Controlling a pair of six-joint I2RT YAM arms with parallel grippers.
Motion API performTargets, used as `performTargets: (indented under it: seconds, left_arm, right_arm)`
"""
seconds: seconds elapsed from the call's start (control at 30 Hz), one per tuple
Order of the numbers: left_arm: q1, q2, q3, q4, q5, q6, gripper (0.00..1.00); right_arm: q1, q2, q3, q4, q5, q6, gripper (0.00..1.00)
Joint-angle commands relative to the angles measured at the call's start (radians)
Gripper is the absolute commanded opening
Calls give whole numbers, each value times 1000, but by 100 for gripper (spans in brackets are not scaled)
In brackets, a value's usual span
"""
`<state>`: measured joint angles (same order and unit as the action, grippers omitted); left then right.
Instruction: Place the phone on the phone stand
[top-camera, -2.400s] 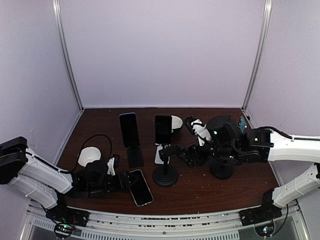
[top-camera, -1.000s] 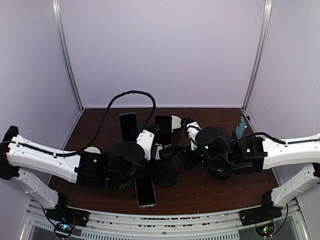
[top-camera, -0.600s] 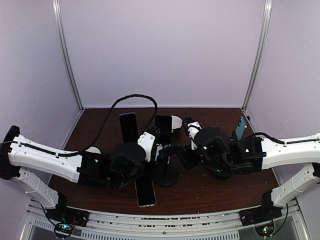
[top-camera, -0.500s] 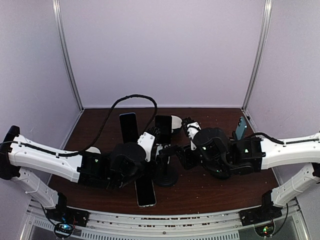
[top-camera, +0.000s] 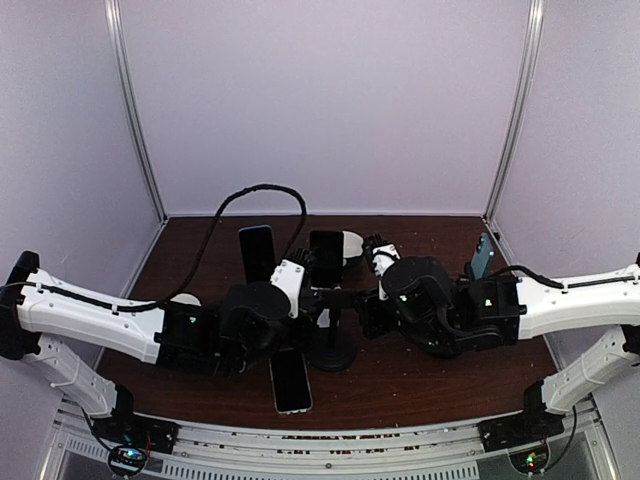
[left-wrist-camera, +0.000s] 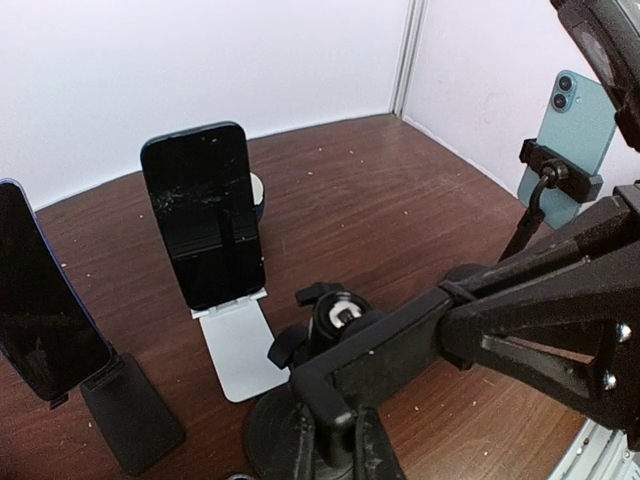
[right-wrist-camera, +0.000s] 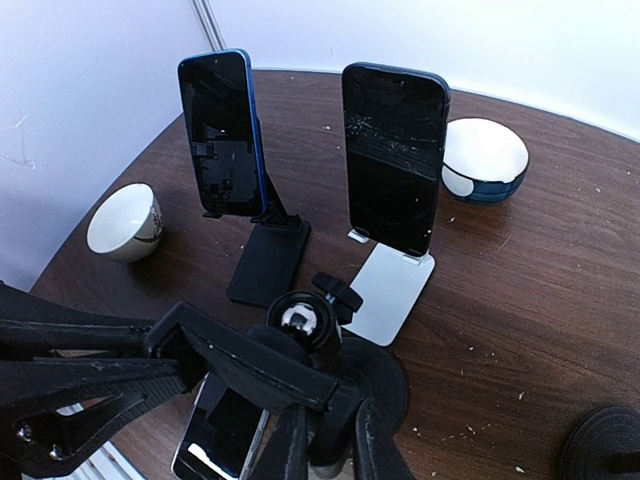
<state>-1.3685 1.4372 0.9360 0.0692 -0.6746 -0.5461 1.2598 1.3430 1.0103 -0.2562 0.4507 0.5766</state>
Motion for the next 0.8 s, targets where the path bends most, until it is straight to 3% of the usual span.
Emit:
performTargets:
  seconds: [0.0,0.1,0.37,0.6,0.77]
  left_arm:
    - [14,-42,-1,-184,-56,-26,0]
    - [15,-93,-10,-282,-125,-53,0]
    - [22,-237,-113,-274,-139,-71,0]
    - [23,-233,-124,-266,-140,-40,0]
    - [22,-205,-167,-163,-86,-6,0]
  right_arm:
    - [-1,-32,-14,-85,83,-15,0]
    - [-16,-66,-47,-127,136,-5,0]
    - [-70,-135,-121,-149,147,-9,0]
    - [-74,-121,-97,-201,189,-29,0]
    - [-84,-122,-109,-179,185,-51,0]
